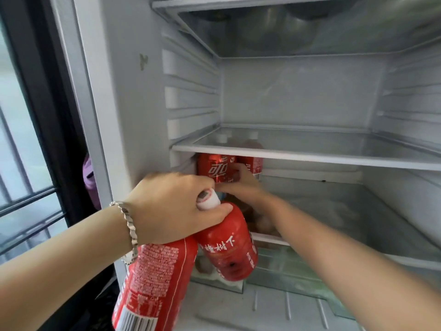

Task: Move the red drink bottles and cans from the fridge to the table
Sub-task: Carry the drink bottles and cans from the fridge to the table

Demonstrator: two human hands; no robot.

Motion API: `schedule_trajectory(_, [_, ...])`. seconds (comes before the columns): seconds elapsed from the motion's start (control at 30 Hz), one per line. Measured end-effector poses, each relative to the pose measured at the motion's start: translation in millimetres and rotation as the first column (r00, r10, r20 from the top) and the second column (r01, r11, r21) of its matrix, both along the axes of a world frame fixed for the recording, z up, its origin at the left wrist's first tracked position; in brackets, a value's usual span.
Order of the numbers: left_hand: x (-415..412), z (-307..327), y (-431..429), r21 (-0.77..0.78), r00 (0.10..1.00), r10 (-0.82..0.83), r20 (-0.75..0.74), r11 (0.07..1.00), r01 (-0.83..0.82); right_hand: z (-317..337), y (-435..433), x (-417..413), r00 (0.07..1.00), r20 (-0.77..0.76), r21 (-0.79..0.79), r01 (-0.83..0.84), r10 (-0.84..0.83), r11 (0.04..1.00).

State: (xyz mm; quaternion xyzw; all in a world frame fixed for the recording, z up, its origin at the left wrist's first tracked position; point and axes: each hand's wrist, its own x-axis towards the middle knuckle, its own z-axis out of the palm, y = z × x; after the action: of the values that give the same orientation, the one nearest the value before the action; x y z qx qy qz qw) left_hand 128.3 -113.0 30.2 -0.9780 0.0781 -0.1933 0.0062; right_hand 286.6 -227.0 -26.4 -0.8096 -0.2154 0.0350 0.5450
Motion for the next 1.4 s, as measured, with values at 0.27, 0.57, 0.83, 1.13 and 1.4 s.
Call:
schedule_trajectory(0.27, [0, -1, 6, 0.076, 0.997, 0.083, 0.003, 0.994, -0.083, -5, 39, 8, 0.961, 0.155, 0.083, 0.217, -0.228, 0.973])
schedule_trajectory(0.57, [4, 4, 7, 0.128, 0.998, 0.037, -0.042, 0.991, -0.031, 4, -13, -40, 0.97, 0.028, 0.231, 0.228, -0.24, 0.946])
schedule_trajectory(0.83, [1, 5, 6, 0.185, 0.996, -0.073, -0.054, 0.979, 0.082, 5, -48, -92, 0.93, 0.032, 0.292, 0.343, -0.367, 0.893])
schedule_trajectory(1.13, [-53, -12, 9, 0.25, 0.998, 0.002, -0.07, 0.968, 0.015, 17, -42, -152, 0.943, 0.314, -0.192, 0.176, -0.11, 0.965])
schedule_trajectory(1.4, [-181, -50, 22, 0.185, 0.903, 0.412, -0.119, 0.903, -0.388, 2, -4, -216, 0.874, 0.293, -0.449, -0.232, 0.387, 0.863])
